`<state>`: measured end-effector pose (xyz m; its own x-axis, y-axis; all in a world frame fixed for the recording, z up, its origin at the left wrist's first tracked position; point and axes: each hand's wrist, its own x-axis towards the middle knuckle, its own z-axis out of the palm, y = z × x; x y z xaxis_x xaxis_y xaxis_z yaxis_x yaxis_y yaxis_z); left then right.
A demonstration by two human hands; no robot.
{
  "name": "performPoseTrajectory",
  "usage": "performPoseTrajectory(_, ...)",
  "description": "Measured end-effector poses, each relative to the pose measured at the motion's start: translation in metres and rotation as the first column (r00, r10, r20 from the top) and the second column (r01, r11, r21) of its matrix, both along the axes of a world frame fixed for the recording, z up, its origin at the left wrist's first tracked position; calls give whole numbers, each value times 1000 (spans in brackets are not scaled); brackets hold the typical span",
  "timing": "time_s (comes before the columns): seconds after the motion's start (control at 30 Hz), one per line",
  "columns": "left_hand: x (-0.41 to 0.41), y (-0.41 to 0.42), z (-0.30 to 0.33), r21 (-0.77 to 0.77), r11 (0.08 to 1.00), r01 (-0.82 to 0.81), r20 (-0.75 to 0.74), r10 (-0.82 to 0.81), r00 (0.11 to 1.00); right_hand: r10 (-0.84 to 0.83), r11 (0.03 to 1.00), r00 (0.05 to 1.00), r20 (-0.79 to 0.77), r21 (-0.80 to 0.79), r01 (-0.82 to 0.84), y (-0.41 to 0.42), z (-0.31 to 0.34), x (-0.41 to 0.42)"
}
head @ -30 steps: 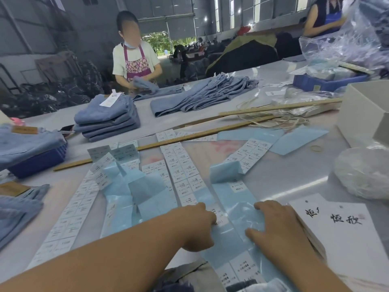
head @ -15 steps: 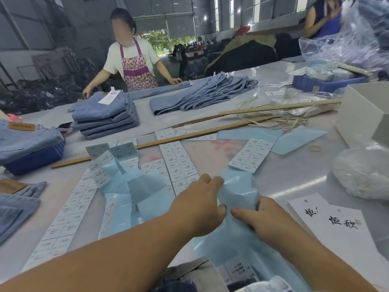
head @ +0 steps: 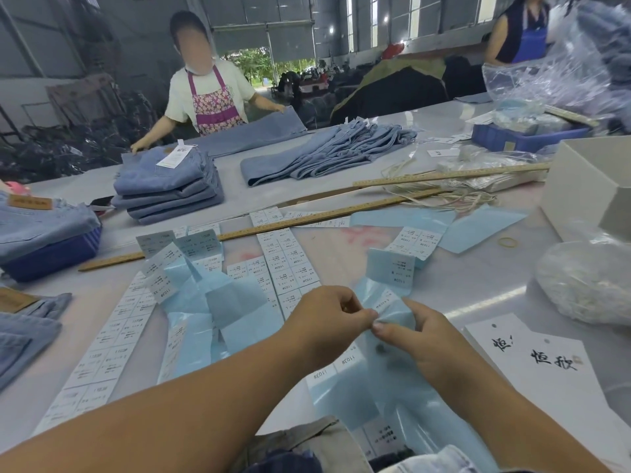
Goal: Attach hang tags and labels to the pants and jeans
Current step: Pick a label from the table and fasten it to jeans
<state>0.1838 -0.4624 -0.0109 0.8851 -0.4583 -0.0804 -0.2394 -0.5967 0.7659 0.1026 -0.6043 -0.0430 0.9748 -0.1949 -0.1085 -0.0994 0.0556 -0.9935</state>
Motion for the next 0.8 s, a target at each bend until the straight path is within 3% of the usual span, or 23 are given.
performPoseTrajectory(0.1,-1,2,0,64,997,39,48,-43,998,51,996,998,22,76,-53,1,5,-2)
performPoseTrajectory(0.3,-6,4,5,158,983,91,225,-126,966,-53,996,998,-19,-74,51,-1,4,-2)
performPoseTrajectory(0.43,-8,4,8,232,964,129,308,-199,930,-38,997,999,-39,-66,36,-2,2,-2)
performPoseTrajectory(0.6,-10,4,12,267,957,116,409,-221,885,84,995,995,-56,-45,-86,-5,5,-3)
performPoseTrajectory(0.8,-12,4,15,320,936,148,427,-282,859,175,969,976,-131,-150,-194,-3,9,-4)
